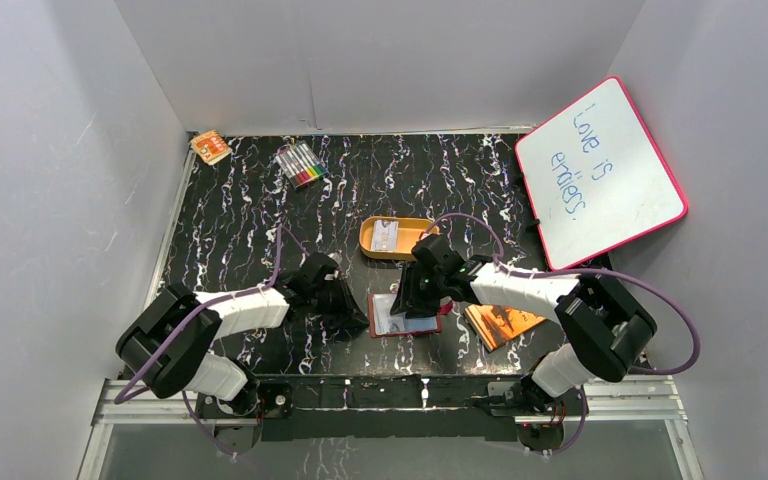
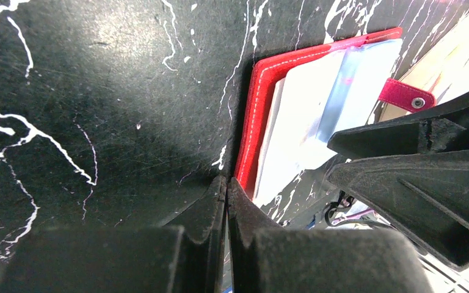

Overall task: Put the credit cards into the card holder
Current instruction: Adjust the credit card in the card holder.

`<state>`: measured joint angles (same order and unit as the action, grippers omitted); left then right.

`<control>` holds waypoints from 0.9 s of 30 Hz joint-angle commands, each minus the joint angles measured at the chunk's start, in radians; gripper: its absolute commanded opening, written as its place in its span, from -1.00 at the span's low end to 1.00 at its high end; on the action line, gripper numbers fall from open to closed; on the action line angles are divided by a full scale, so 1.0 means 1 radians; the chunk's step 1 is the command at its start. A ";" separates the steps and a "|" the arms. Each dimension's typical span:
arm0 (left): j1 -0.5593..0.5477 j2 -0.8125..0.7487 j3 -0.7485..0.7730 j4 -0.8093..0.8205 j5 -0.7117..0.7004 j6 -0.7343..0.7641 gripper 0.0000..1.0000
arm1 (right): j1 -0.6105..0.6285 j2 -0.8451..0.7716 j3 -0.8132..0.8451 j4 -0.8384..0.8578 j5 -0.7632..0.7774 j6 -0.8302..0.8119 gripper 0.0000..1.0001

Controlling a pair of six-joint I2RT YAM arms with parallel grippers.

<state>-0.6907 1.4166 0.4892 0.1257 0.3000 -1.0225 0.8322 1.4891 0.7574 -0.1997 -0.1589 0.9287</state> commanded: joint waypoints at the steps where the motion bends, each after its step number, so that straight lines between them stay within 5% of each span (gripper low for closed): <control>1: -0.005 -0.017 -0.018 -0.053 -0.037 0.002 -1.00 | 0.002 -0.004 0.021 -0.016 0.007 -0.019 0.00; 27: -0.004 -0.095 0.021 -0.118 -0.092 0.004 -1.00 | 0.015 0.003 0.007 0.038 -0.011 -0.032 -0.02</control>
<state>-0.6914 1.4002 0.4850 0.1089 0.2832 -1.0370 0.8448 1.4780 0.7773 -0.2043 -0.1448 0.8867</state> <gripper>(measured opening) 0.007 0.493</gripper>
